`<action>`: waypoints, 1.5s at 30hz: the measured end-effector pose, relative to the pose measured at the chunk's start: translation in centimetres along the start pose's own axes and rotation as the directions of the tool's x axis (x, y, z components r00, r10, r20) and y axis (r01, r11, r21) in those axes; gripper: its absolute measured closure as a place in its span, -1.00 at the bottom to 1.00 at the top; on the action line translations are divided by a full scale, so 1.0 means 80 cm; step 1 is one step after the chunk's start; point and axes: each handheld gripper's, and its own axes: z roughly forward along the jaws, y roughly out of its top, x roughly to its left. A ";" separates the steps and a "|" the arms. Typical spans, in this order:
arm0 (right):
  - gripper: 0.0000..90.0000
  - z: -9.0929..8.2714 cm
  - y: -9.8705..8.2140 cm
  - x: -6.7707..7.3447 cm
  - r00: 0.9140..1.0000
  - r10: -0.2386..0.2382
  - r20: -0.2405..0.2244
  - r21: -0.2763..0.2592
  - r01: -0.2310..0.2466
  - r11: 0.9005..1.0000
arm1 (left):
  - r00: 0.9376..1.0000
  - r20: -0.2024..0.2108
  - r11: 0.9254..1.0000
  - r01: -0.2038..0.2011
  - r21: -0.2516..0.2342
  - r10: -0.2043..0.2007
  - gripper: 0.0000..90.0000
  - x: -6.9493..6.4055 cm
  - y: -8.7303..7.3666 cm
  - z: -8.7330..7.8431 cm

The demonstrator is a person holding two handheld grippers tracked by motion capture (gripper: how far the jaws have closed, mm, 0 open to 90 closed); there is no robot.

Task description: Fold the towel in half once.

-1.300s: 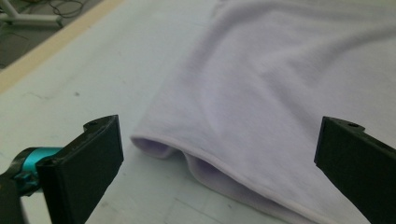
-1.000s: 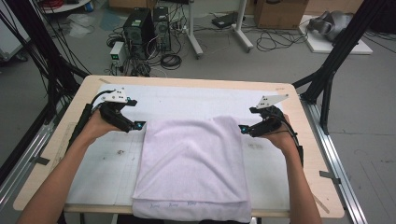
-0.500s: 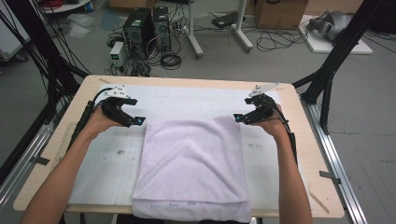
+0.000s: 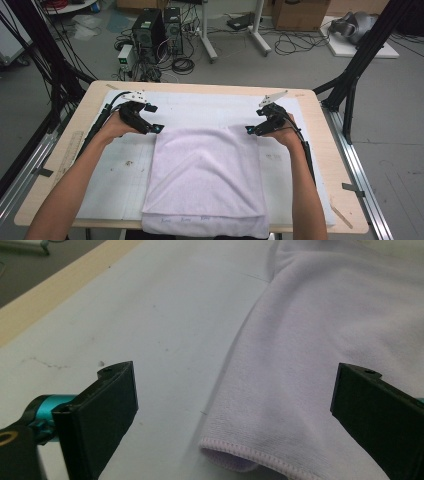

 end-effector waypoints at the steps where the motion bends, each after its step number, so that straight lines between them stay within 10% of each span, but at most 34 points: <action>1: -0.77 0.002 -0.001 0.000 1.000 -0.002 -0.002 0.004 0.002 1.000 | 1.000 0.003 1.000 0.015 0.006 -0.015 -0.88 0.002 -0.002 0.002; 11: -0.35 0.022 -0.009 -0.008 0.999 0.030 -0.017 0.060 -0.029 0.998 | 0.998 -0.003 0.992 0.059 0.109 -0.059 -0.71 0.011 -0.016 0.018; 25: 0.89 0.027 -0.009 -0.005 0.999 -0.008 -0.048 0.127 0.014 0.992 | 0.999 -0.004 0.978 0.045 0.204 -0.045 0.60 0.005 -0.021 0.034; 33: 0.93 0.021 -0.008 -0.002 0.999 -0.014 -0.051 0.128 0.020 0.992 | 1.000 -0.015 0.976 0.021 0.217 -0.018 0.92 0.000 -0.015 0.031; 45: 0.95 0.008 0.005 0.002 0.996 -0.049 0.069 0.065 0.045 0.997 | 0.986 -0.169 0.992 0.036 0.124 -0.014 0.94 0.001 0.005 0.014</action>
